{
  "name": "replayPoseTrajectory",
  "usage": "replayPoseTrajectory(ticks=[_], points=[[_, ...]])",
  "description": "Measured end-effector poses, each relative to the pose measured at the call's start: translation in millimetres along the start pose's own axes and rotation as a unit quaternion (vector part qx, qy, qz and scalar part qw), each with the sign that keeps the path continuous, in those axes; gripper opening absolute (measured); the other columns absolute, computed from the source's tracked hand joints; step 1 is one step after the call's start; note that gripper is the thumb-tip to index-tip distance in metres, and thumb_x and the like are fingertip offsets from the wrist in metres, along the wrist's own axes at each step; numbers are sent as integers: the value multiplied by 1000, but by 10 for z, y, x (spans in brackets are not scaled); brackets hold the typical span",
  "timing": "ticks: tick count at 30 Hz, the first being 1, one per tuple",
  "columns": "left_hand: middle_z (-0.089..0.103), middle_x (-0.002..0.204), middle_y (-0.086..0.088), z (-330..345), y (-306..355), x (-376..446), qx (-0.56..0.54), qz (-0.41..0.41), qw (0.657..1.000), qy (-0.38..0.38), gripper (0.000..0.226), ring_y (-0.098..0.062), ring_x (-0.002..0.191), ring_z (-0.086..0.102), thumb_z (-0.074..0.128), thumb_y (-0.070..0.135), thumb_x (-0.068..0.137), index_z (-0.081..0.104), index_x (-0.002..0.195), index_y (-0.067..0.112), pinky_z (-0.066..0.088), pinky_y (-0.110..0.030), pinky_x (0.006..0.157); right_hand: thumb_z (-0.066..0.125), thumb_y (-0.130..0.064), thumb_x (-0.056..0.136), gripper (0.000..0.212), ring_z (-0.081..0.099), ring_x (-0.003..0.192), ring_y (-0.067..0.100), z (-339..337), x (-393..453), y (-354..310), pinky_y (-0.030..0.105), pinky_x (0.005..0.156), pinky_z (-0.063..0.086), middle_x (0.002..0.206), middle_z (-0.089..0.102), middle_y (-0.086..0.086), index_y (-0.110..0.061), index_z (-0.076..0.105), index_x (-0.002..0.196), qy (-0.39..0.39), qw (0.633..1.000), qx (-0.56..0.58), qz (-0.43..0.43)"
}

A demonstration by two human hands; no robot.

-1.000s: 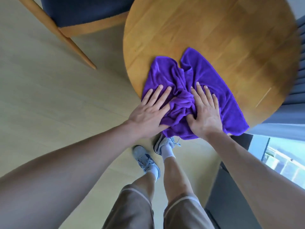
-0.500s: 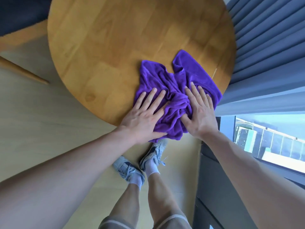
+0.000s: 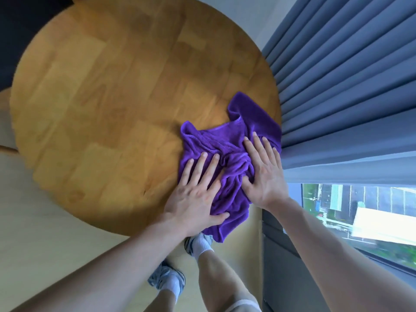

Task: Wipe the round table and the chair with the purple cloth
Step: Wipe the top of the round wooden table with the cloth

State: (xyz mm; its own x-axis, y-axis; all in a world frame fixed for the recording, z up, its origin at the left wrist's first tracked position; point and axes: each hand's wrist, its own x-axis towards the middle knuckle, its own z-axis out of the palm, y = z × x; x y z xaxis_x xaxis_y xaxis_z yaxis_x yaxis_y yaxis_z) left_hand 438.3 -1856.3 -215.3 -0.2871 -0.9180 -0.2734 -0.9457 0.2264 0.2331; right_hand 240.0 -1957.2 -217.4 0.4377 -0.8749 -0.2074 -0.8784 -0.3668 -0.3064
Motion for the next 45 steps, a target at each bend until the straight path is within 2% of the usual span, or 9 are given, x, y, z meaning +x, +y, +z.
replayPoseTrajectory(ticks=[5, 9, 14, 18, 23, 27, 37, 45], points=[[-10, 171, -19, -112, 20, 394, -14, -10, 1000, 2, 91, -40, 158, -9, 51, 76, 81, 47, 150, 16, 7, -59, 126, 47, -40, 77, 91, 9, 157, 25, -142, 392, 234, 49, 126, 11, 170, 14, 3, -21, 21, 162, 2, 1000, -10, -21], [-10, 171, -18, -239, -45, 890, -34, -37, 999, 13, 100, -39, 158, -10, 54, 75, 79, 39, 157, 14, 7, -59, 126, 45, -38, 72, 95, 8, 157, 25, -339, 945, 467, 52, 126, 12, 171, 13, 2, -19, 22, 162, -13, 999, -11, -42], [9, 171, -21, -401, -161, 1417, -35, -71, 996, 30, 109, -43, 157, 8, 57, 77, 76, 37, 156, 7, 16, -61, 125, 43, -34, 72, 91, 13, 156, 32, -547, 1594, 610, 54, 124, 19, 169, 18, 10, -9, 28, 159, -10, 996, -5, -88], [7, 172, -18, -523, -354, 1738, -38, -93, 994, 36, 112, -43, 158, 5, 54, 79, 78, 30, 160, 7, 14, -60, 126, 40, -34, 75, 89, 10, 157, 29, -618, 2018, 580, 49, 126, 17, 169, 16, 8, -12, 26, 160, -1, 997, -6, -79], [-8, 173, -13, -651, -725, 2037, -38, -113, 992, 44, 116, -39, 158, -10, 45, 83, 80, 12, 165, 12, 4, -56, 128, 44, -33, 77, 89, 14, 156, 29, -644, 2456, 380, 47, 126, 14, 170, 13, 7, -17, 22, 162, 2, 999, -25, -27], [-17, 172, -10, -739, -1083, 2249, -44, -122, 990, 54, 118, -36, 157, -20, 41, 86, 81, 2, 165, 14, -3, -54, 128, 39, -40, 80, 88, 7, 157, 26, -614, 2852, 193, 46, 128, 7, 171, 11, 5, -20, 15, 162, 2, 998, -68, -1], [-15, 172, -4, -1032, -2136, 2456, -72, -112, 988, 79, 120, -32, 157, -18, 42, 91, 77, -3, 164, 22, -6, -51, 128, 37, -41, 91, 79, 2, 158, 26, -519, 3612, -425, 47, 128, 5, 171, 8, 4, -19, 10, 163, 1, 995, -98, 7], [-15, 172, 0, -1115, -3111, 2024, -91, -136, 983, 87, 123, -27, 158, -18, 44, 94, 74, -6, 164, 27, -10, -45, 128, 33, -39, 85, 84, 4, 158, 27, -324, 3878, -1402, 47, 128, 6, 171, 9, 4, -16, 10, 163, 18, 996, -89, 23]])
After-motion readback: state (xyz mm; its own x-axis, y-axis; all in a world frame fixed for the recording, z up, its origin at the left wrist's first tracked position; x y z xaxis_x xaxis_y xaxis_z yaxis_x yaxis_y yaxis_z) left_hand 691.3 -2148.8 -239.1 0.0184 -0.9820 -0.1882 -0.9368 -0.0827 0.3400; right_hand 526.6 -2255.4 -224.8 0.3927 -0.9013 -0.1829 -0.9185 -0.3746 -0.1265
